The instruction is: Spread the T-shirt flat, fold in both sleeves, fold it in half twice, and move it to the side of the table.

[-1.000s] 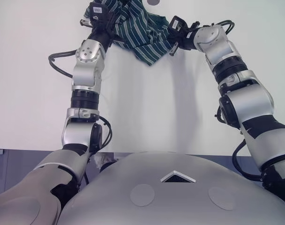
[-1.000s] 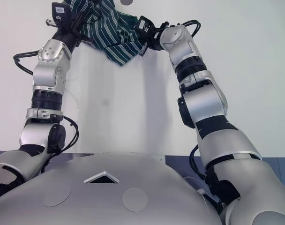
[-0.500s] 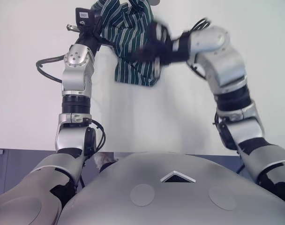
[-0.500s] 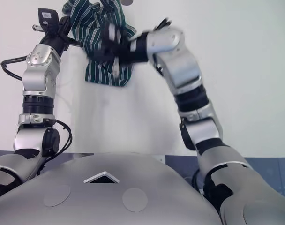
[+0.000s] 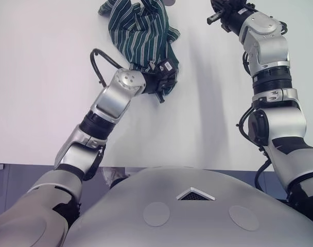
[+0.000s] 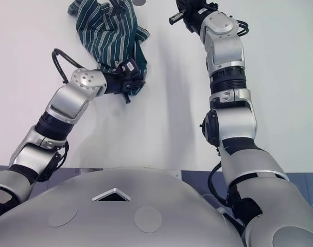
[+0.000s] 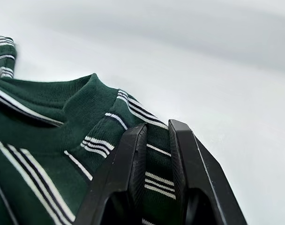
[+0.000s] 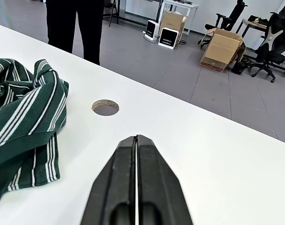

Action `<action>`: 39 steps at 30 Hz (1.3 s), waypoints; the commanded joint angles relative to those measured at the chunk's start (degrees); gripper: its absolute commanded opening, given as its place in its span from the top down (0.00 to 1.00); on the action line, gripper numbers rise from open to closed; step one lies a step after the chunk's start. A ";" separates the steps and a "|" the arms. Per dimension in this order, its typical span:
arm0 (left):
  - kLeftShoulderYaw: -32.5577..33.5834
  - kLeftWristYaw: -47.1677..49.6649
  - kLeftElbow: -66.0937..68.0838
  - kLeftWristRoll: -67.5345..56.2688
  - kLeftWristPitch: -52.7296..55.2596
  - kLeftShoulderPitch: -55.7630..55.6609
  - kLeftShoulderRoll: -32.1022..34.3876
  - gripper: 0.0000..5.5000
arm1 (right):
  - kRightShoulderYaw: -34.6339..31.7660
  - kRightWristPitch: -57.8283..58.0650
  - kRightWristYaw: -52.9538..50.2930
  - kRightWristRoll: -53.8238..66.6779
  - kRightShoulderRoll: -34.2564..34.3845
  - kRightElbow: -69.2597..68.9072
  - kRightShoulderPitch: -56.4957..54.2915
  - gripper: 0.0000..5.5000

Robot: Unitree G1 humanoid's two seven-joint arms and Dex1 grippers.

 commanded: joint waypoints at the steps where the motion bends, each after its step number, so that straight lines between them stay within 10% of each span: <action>1: -2.91 -6.02 -2.50 3.01 2.32 4.01 11.58 0.85 | -0.68 -0.25 -1.12 0.30 0.06 0.31 1.47 1.00; 7: 6.01 -13.65 -4.80 -0.78 -3.37 12.31 26.36 0.85 | -1.46 0.12 -2.54 0.66 -0.80 -0.57 3.62 1.00; 18: 6.53 -12.14 -4.93 -0.48 -4.90 14.11 22.88 0.75 | -0.28 0.40 -2.08 0.21 -1.08 -0.81 3.48 1.00; 26: 7.48 -7.45 -0.03 0.26 -3.62 14.37 21.80 1.00 | 0.37 0.30 -3.30 0.34 0.63 -4.03 5.02 1.00; 39: 42.56 -17.27 -0.16 -40.54 1.83 -14.10 14.84 1.00 | -1.54 -4.05 -2.18 1.78 0.22 -3.28 2.44 1.00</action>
